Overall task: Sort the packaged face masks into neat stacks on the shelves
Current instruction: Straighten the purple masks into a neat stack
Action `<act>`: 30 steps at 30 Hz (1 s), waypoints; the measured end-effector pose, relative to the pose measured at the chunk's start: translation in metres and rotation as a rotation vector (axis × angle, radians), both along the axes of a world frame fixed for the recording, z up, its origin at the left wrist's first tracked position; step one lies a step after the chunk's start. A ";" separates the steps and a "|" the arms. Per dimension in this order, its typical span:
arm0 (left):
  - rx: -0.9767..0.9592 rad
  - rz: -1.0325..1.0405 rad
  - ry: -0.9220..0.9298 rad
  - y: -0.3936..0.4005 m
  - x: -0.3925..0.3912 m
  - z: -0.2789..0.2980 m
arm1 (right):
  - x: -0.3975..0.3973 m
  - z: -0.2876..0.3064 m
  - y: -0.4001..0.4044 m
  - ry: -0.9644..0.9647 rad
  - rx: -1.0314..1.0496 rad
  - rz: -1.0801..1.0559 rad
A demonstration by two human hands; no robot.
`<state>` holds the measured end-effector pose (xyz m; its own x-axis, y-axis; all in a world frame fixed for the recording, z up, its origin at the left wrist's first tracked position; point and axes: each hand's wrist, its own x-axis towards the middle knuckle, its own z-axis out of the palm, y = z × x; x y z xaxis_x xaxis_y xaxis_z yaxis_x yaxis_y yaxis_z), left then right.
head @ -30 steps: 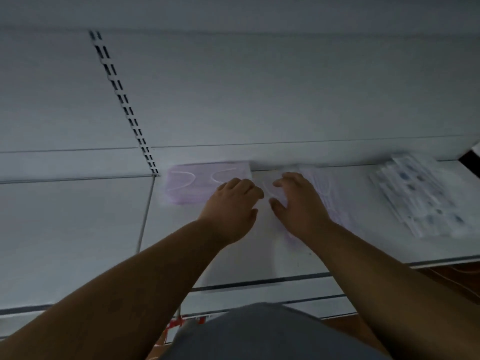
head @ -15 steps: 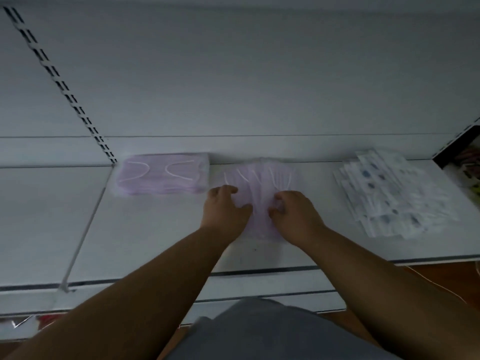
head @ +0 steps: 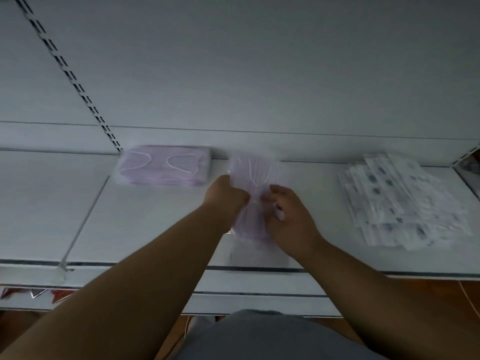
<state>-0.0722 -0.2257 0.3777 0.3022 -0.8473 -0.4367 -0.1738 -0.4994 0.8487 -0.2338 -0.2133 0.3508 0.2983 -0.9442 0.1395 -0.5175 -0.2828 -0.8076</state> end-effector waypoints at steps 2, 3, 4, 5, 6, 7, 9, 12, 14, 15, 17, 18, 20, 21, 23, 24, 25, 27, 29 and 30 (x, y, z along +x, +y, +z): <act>-0.116 0.001 0.137 0.011 0.009 0.003 | 0.003 -0.001 -0.004 -0.068 0.016 -0.169; -0.164 0.009 0.249 0.016 0.018 0.003 | 0.006 0.003 -0.005 -0.131 0.094 -0.216; -0.213 -0.009 0.369 0.020 0.027 0.001 | 0.010 0.006 -0.008 -0.219 0.203 -0.220; -0.250 -0.056 0.454 0.025 0.037 0.000 | 0.016 0.008 -0.009 -0.336 0.309 -0.183; -0.283 -0.101 0.504 0.029 0.046 0.000 | 0.023 0.011 -0.009 -0.460 0.397 -0.137; -0.285 -0.125 0.487 0.032 0.052 0.001 | 0.032 0.013 -0.007 -0.575 0.470 -0.104; -0.276 -0.159 0.428 0.036 0.062 0.005 | 0.053 0.017 -0.001 -0.685 0.546 -0.075; -0.291 -0.240 0.363 0.044 0.079 0.007 | 0.083 0.022 0.009 -0.685 0.568 -0.099; -0.302 -0.236 0.234 0.047 0.097 0.008 | 0.096 0.027 0.011 -0.750 0.573 -0.107; -0.299 -0.232 0.149 0.049 0.105 0.008 | 0.101 0.031 0.012 -0.790 0.583 -0.138; -0.296 -0.252 0.055 0.055 0.118 0.009 | 0.110 0.035 0.010 -0.864 0.614 -0.214; -0.291 -0.272 0.033 0.057 0.122 0.010 | 0.117 0.036 0.010 -0.900 0.638 -0.223; -0.300 -0.304 -0.022 0.061 0.131 0.012 | 0.134 0.037 0.011 -0.916 0.698 -0.189; -0.318 -0.323 -0.054 0.062 0.136 0.013 | 0.144 0.037 0.012 -0.894 0.729 -0.160; -0.357 -0.359 -0.133 0.063 0.147 0.011 | 0.158 0.035 0.015 -0.902 0.788 -0.123; -0.368 -0.365 -0.173 0.064 0.153 0.013 | 0.164 0.035 0.016 -0.949 0.816 -0.124; -0.366 -0.362 -0.201 0.065 0.159 0.015 | 0.168 0.035 0.016 -1.017 0.846 -0.132; -0.340 -0.319 -0.203 0.070 0.173 0.014 | 0.171 0.032 0.014 -1.168 0.883 -0.155; -0.298 -0.188 -0.020 0.076 0.188 0.009 | 0.172 0.031 0.010 -1.272 0.865 -0.144; -0.283 -0.106 0.156 0.079 0.194 0.006 | 0.172 0.029 0.008 -1.305 0.843 -0.131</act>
<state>0.1215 -0.1464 0.3841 0.1542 -0.9646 -0.2140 -0.0691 -0.2266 0.9715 -0.0614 -0.2051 0.3796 0.3094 -0.8891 -0.3372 0.6594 0.4561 -0.5976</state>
